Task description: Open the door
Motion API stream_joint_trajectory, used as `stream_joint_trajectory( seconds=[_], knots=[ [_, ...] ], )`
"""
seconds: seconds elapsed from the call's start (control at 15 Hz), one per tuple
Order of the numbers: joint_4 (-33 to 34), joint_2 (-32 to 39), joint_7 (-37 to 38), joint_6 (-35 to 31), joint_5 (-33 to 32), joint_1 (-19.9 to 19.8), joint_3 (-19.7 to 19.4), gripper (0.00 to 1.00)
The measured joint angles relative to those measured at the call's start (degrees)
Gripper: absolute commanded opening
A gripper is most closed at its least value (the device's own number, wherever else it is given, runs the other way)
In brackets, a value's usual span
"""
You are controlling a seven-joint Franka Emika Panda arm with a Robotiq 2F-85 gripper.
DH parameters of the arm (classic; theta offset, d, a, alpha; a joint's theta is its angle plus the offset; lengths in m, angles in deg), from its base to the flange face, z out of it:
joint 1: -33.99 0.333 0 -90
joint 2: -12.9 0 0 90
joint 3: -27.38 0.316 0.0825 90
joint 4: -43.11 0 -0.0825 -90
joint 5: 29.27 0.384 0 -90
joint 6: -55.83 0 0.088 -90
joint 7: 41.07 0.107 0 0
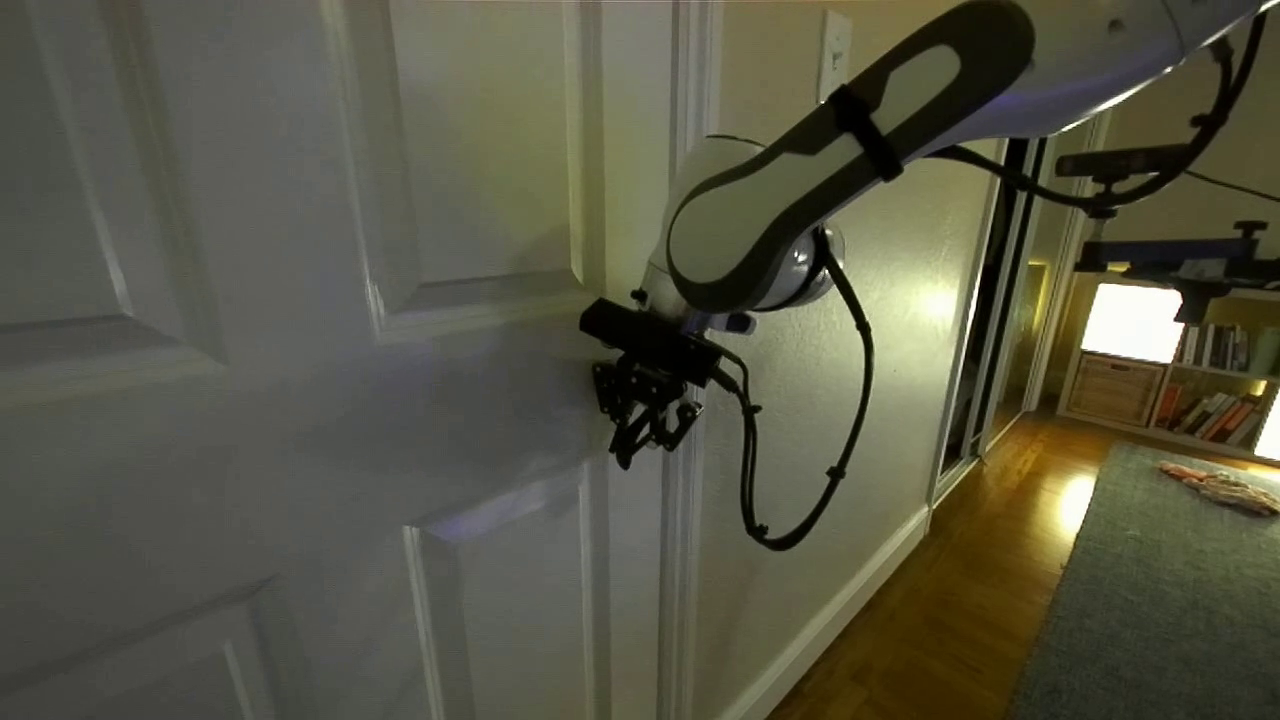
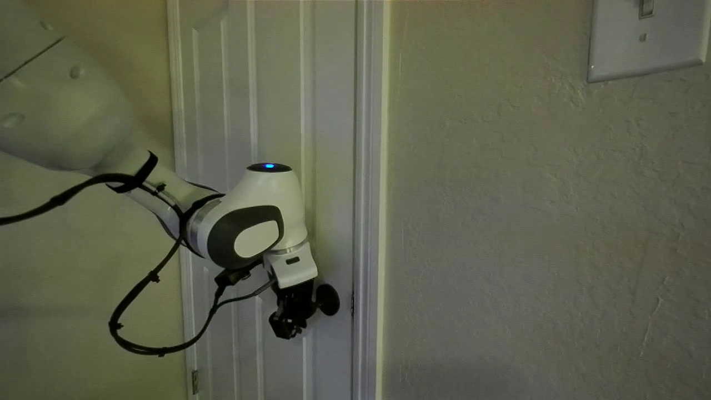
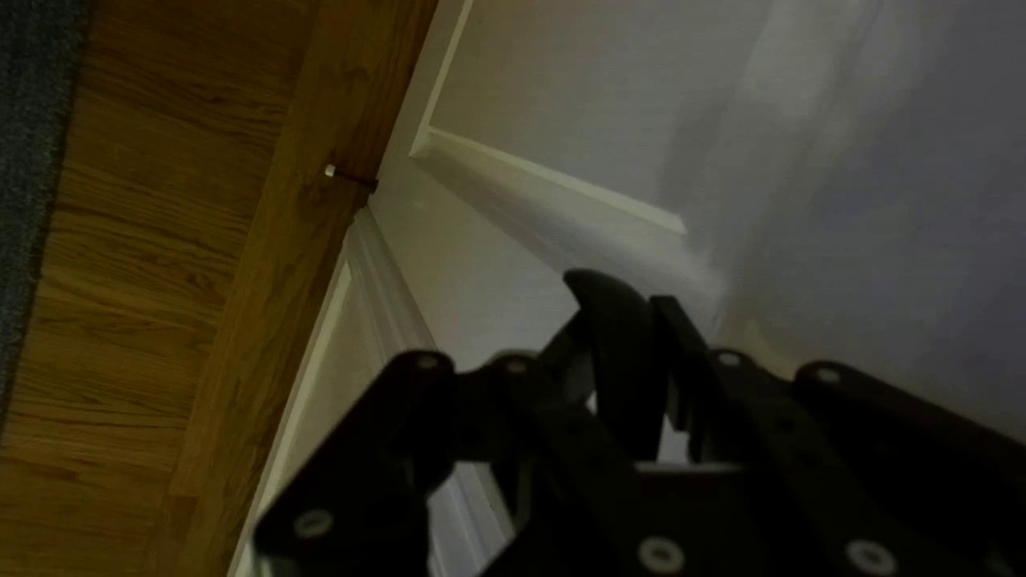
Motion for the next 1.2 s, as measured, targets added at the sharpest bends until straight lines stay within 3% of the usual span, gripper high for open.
stream_joint_trajectory(
  seconds=[0.47,1.2],
  knots=[
    [-1.7,-0.8,-1.0,-0.9,0.1,0.4,-0.3,0.10],
    [-21.4,-11.8,-1.7,-9.2,2.7,0.8,1.4,0.08]
  ],
)
